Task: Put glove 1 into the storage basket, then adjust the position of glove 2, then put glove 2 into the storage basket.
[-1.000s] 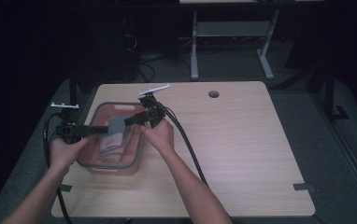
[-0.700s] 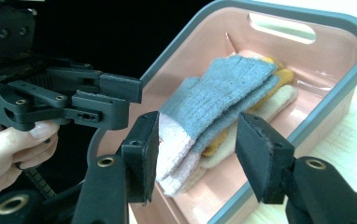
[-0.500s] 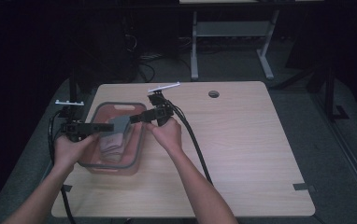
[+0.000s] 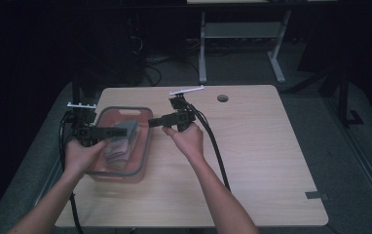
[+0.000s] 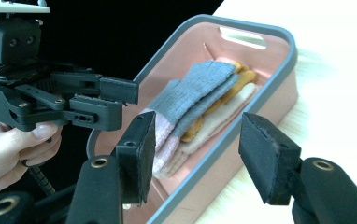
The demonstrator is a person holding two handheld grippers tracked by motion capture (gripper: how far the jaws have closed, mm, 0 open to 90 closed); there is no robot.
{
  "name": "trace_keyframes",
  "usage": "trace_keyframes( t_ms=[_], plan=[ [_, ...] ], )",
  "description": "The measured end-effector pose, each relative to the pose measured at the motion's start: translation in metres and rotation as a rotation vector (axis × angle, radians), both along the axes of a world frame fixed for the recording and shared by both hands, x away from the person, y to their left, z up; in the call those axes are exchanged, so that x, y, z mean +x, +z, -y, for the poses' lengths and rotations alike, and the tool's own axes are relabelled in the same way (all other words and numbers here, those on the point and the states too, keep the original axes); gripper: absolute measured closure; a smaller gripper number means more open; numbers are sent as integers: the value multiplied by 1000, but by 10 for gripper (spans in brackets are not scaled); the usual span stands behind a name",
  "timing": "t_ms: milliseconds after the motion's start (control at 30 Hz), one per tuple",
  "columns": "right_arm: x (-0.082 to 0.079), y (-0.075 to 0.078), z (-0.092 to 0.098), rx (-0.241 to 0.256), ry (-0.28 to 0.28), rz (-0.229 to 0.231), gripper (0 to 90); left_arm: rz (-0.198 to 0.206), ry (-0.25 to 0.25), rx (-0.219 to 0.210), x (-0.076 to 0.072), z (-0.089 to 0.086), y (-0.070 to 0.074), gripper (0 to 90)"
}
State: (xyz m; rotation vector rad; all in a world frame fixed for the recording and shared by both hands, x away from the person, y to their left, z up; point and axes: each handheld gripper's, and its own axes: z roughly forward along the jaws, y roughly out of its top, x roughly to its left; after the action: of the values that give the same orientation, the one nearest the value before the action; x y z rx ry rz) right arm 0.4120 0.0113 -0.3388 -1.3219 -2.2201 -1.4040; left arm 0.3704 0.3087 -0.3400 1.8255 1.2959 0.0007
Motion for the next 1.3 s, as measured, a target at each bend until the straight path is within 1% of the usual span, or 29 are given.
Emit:
trace_keyframes(
  t_ms=[233, 267, 600, 767, 833, 867, 967, 1000, 1067, 1133, 1300],
  plan=[
    [-2, 1, 16, 6, -16, -1, 453, 4, -22, 2, 1, 10, 3, 422],
    [-3, 1, 19, 9, -15, 4, 453, 6, -26, 4, 0, 11, 4, 422],
    [-6, 0, 47, 16, -55, 3, 448, 7, -56, 2, 0, 27, 6, 412],
    [-7, 0, 58, 14, -72, 1, 446, 12, -75, 3, -1, 36, 7, 401],
    [-8, 0, 62, 25, -80, -3, 446, 12, -81, 0, -3, 39, 7, 399],
    [-9, 0, 64, 31, -85, -4, 447, 13, -87, 0, -3, 41, 7, 399],
    [-10, -2, 70, 28, -93, -6, 447, 17, -101, 1, -4, 46, 7, 397],
    [-10, -3, 71, 32, -94, -10, 447, 17, -98, -5, -4, 48, 7, 397],
    [-11, -5, 75, 38, -95, -15, 446, 13, -107, -3, -2, 52, 7, 397],
    [-11, -6, 79, 34, -95, -19, 446, 13, -110, -7, -1, 55, 7, 395],
    [-12, -12, 91, 37, -117, -24, 446, 14, -125, -4, 1, 62, 7, 393]
  ],
)
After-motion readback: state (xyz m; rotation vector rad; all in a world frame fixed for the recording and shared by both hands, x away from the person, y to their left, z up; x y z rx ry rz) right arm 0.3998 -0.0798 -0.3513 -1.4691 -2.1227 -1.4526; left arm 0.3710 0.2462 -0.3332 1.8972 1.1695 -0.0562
